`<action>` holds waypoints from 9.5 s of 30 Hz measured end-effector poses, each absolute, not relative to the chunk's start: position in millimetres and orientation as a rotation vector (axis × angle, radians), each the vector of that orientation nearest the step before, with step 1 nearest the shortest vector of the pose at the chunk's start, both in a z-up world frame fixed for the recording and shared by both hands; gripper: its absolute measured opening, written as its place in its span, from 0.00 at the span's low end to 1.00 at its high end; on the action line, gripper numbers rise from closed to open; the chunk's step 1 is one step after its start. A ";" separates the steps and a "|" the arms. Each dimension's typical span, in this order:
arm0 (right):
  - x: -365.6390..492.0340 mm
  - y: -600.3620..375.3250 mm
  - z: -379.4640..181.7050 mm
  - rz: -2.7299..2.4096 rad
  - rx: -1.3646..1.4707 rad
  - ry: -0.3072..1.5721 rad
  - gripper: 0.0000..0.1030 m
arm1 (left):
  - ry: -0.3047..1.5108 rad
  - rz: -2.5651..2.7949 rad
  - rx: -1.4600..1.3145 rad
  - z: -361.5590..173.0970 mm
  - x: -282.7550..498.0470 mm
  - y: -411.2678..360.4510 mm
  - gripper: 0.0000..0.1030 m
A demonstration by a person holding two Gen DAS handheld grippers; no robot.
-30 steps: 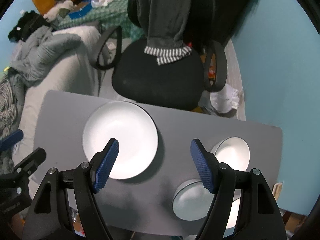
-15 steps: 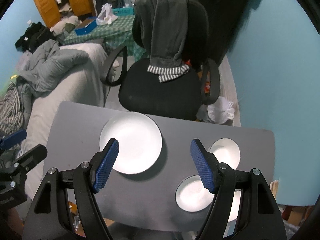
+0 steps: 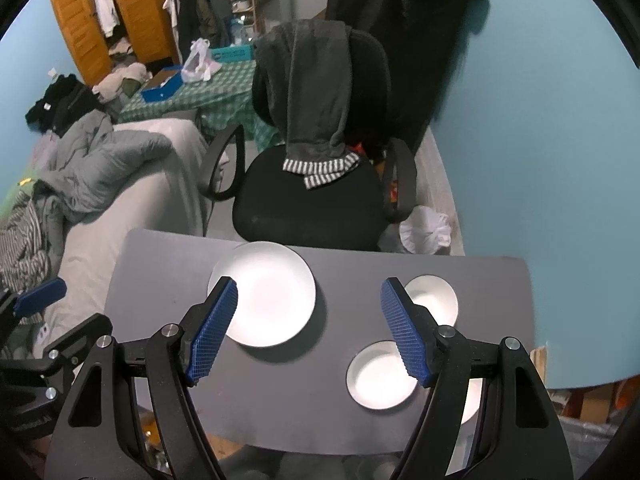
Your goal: Organize plates and bowls
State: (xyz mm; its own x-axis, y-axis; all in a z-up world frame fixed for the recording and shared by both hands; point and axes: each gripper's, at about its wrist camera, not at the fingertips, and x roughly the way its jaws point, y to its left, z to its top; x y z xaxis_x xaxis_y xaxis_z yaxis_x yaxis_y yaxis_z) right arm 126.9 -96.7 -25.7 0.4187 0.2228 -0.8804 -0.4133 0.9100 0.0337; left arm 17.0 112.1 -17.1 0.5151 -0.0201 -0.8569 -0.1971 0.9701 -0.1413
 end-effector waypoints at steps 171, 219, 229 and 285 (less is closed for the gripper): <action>177.7 -253.8 -296.9 0.612 -0.117 1.645 0.15 | 1.520 0.035 -0.400 -306.5 95.7 -69.7 0.31; 172.2 -266.3 -241.1 0.532 -0.036 1.563 0.06 | 1.391 -0.001 -0.340 -243.0 98.3 -88.9 0.05; 200.2 -279.7 -225.4 0.485 -0.026 1.525 0.06 | 1.350 -0.031 -0.314 -218.2 147.6 -94.0 0.05; 273.5 -280.0 -236.6 0.379 -0.196 1.579 0.22 | 1.422 -0.029 -0.224 -234.4 212.2 -119.1 0.10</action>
State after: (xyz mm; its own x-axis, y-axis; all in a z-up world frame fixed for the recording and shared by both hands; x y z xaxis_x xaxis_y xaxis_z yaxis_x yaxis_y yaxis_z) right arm 273.5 -280.0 -236.6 -0.0495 0.1083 -0.9929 -0.3542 0.9276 0.1188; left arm 212.2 -119.1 -234.4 0.1518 -0.1536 -0.9764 -0.1131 0.9787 -0.1716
